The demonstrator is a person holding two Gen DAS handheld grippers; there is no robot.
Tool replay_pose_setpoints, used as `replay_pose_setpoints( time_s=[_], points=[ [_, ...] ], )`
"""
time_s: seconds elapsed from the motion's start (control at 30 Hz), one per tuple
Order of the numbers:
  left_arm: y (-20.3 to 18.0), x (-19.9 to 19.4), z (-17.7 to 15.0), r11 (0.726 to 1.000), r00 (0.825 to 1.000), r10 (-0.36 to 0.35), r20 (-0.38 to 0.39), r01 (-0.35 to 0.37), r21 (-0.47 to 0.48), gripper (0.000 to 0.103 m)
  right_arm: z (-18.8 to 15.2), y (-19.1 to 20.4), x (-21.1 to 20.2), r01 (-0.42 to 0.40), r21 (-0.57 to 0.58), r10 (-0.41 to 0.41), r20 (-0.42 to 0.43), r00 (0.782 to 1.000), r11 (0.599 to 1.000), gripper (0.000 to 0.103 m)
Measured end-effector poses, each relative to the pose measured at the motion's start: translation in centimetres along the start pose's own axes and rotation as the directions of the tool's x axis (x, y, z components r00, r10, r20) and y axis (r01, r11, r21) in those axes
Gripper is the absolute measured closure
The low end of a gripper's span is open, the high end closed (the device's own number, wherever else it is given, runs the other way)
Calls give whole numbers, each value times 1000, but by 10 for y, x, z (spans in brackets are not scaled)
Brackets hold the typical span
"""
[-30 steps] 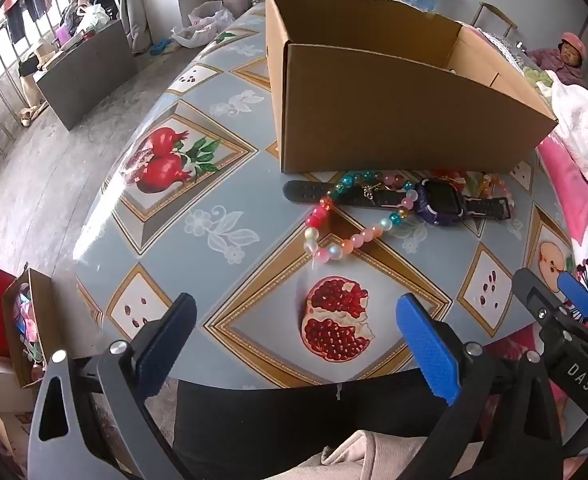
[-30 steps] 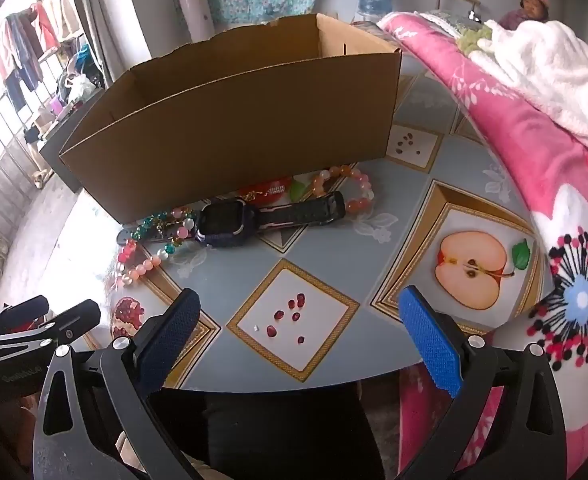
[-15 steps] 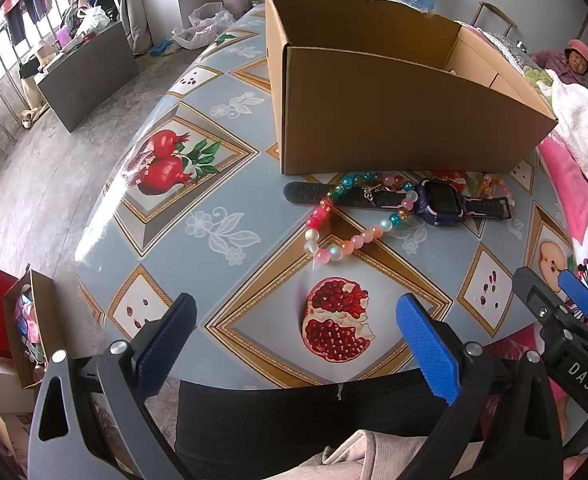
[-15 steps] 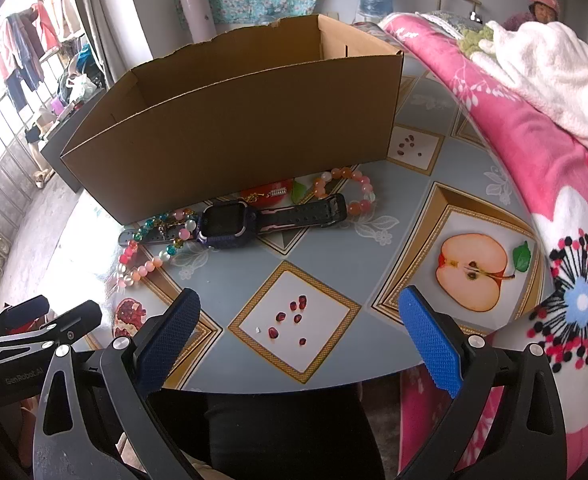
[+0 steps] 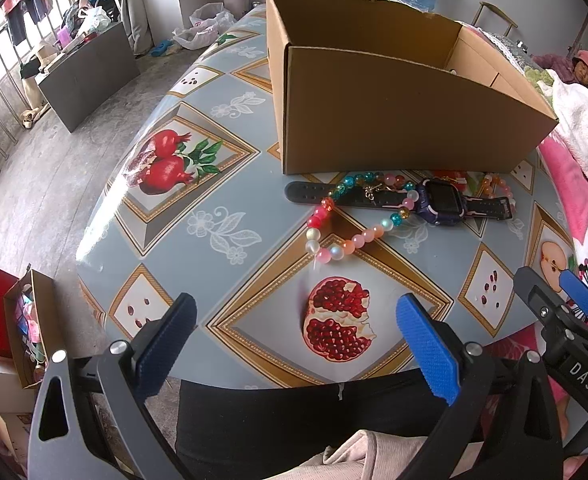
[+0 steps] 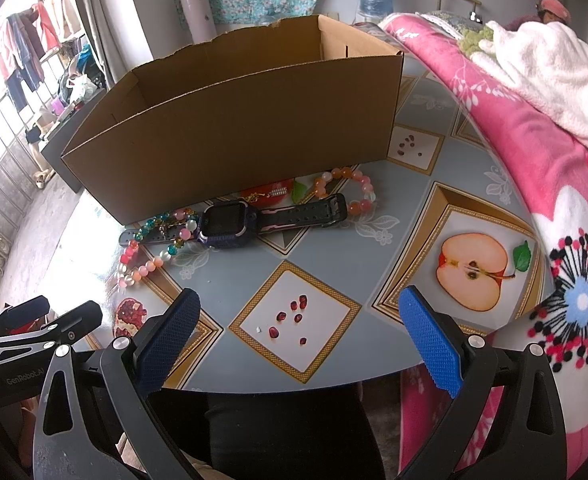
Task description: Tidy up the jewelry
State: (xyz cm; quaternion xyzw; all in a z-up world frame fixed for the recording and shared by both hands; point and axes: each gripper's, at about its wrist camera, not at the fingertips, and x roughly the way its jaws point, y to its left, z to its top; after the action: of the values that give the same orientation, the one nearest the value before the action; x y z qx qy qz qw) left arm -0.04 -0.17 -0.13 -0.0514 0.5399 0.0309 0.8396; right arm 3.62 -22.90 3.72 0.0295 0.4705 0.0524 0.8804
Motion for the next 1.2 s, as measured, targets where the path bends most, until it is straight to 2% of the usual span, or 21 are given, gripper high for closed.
replay_pose_setpoints(
  time_s=[1.2],
  points=[
    [6,-5,3,1000,1000,10,6,-10,3,6,1,3,-2,-1,0,1,4,1000,1000,7]
  ],
)
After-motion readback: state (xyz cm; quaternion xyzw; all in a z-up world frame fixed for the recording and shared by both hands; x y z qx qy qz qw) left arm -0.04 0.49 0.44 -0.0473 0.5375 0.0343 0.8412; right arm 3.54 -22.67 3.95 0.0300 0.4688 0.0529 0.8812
